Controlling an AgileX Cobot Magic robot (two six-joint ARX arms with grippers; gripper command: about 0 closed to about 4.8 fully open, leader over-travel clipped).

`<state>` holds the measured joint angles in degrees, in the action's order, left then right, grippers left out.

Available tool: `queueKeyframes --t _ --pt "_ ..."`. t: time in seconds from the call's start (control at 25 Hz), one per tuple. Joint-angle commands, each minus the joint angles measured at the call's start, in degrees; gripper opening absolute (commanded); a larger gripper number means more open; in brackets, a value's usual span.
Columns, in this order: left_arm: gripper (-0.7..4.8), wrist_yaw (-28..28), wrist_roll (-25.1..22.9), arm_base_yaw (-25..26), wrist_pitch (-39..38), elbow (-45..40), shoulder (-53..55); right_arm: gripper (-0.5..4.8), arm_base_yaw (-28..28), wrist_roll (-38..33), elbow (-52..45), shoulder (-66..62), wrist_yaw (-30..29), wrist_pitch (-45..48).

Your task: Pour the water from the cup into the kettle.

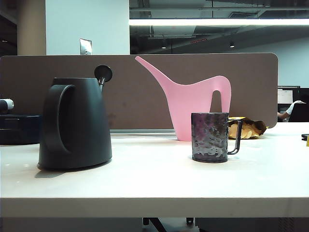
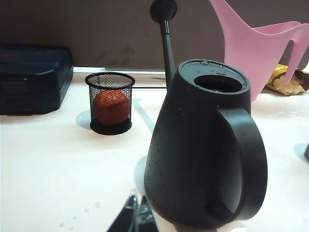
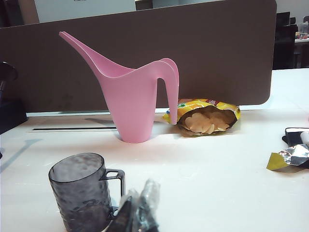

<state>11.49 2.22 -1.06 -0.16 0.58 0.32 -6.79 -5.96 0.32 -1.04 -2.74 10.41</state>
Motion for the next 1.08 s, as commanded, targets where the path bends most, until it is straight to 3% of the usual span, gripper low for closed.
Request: queueKeyframes --t 0.04,0.88,1.08 --pt "-0.05 0.2 0.0 0.0 0.6 0.1 0.0 0.13 0.0 0.2 0.0 0.0 0.2 0.3" --pt "-0.05 0.3 0.0 0.0 0.6 0.1 0.0 0.03 0.0 -1.3 0.5 0.0 -2.2 -0.1" --pt "-0.05 3.5 0.0 0.0 0.7 0.1 0.0 -0.06 0.0 -4.2 6.9 -0.2 -1.6 -12.8"
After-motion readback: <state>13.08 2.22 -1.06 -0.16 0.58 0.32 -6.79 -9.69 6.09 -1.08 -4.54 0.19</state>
